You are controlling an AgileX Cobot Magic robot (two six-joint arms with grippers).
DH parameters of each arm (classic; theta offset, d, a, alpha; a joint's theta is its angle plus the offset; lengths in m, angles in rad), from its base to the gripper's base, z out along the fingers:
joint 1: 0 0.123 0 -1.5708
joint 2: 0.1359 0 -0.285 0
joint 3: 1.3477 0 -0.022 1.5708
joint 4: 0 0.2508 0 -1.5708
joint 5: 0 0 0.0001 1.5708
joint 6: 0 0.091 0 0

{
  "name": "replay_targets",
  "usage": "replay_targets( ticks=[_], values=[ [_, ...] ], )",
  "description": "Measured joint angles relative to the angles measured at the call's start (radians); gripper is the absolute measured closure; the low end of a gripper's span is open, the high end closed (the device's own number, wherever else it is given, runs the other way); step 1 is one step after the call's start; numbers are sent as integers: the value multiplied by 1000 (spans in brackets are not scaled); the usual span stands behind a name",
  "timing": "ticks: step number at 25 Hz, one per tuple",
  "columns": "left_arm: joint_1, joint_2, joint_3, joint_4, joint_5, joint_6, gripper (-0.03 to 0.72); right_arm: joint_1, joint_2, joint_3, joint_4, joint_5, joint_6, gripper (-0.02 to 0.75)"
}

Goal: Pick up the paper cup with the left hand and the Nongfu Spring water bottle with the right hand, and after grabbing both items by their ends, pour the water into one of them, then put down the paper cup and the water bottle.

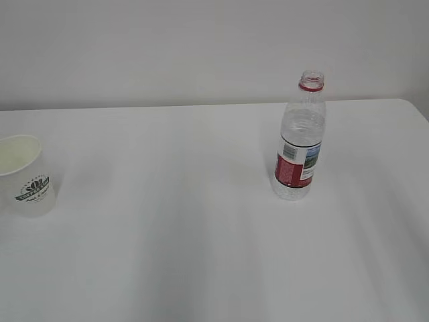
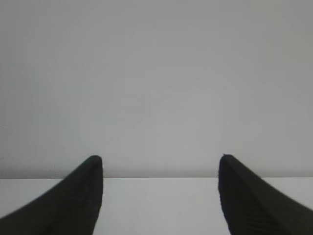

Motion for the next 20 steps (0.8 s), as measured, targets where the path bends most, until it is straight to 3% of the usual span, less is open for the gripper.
replay_targets(
  ticks=[6,20],
  values=[
    [0,100,85,-137,-110,-2,162,0,70,40,1,-111,2,183],
    [0,114,324,-28,-432,-25,165,0,110,279,65,-382,8,183]
  ],
)
